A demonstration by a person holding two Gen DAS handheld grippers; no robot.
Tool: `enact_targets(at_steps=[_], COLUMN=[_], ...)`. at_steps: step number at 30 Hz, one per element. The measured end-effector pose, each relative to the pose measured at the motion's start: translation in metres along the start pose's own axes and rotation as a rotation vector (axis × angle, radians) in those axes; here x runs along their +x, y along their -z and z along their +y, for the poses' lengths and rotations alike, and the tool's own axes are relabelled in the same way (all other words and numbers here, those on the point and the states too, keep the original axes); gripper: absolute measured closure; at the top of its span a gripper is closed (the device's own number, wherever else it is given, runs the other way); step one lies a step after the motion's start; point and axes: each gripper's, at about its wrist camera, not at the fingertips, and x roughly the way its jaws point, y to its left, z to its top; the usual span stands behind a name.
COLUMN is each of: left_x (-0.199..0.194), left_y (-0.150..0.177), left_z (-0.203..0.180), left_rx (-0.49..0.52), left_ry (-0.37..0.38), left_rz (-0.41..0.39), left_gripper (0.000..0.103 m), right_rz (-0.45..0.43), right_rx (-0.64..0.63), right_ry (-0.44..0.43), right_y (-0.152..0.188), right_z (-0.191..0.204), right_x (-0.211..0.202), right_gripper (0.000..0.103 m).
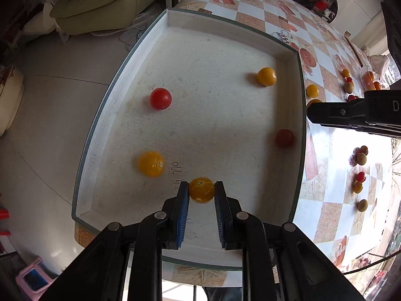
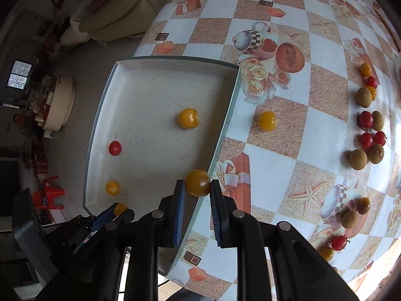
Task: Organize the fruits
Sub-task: 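Carry both yellow tomatoes into the white tray and open both tools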
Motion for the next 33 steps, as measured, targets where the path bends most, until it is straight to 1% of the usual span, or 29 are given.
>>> enact_targets(at_steps=[3,8,15,18,22,24,25,26,28,29,30,31,32,33], left_x=[0.007,0.015,0.016,0.015,0.016,0.015,0.015,0.014,0.013,0.013,0.014,0.014,0.014,0.014], left_y=[0.003,0.006,0.007,0.011,0.01,0.009,0.01,0.009,0.009,0.008,0.008,0.008,0.007,0.007], left_z=[0.006,0.01,0.005,0.0,-0.007,-0.011,-0.013,-0.016,-0.021,-0.022,-0.023,-0.024,-0.024,-0.024], left_rx=[-0.007,0.003,0.034,0.053,0.071,0.086,0.097,0.109,0.135,0.142,0.143,0.142,0.139,0.136], left_ry=[-0.012,-0.018,-0.021,-0.025,-0.034,-0.033,-0.042,-0.055,-0.06,-0.061,-0.062,-0.061,-0.058,-0.056], left_rz=[0.007,0.012,-0.001,-0.002,0.002,0.005,0.006,-0.003,-0.009,-0.003,0.002,0.007,0.012,0.014], left_gripper=[0.081,0.081,0.081,0.081,0.081,0.069,0.048,0.039,0.039,0.039,0.039,0.039,0.039,0.039], right_rz=[0.028,0.068,0.095,0.108,0.111,0.116,0.12,0.124,0.127,0.129,0.129,0.128,0.128,0.127], right_rx=[-0.024,-0.043,-0.02,-0.014,-0.023,-0.018,-0.016,-0.015,-0.017,-0.019,-0.021,-0.022,-0.023,-0.02], right_ry=[0.0,0.027,0.047,0.042,0.063,0.058,0.054,0.051,0.044,0.037,0.037,0.039,0.037,0.029], right_y=[-0.007,-0.016,-0.027,-0.023,-0.025,-0.025,-0.026,-0.029,-0.03,-0.032,-0.033,-0.033,-0.034,-0.034], right_z=[0.015,0.029,0.034,0.034,0.039,0.04,0.039,0.04,0.039,0.037,0.038,0.039,0.039,0.039], right_x=[0.015,0.037,0.059,0.064,0.068,0.068,0.069,0.07,0.07,0.07,0.07,0.069,0.068,0.067], right_gripper=[0.081,0.081,0.081,0.08,0.08,0.08,0.08,0.079,0.077,0.071,0.062,0.057,0.048,0.043])
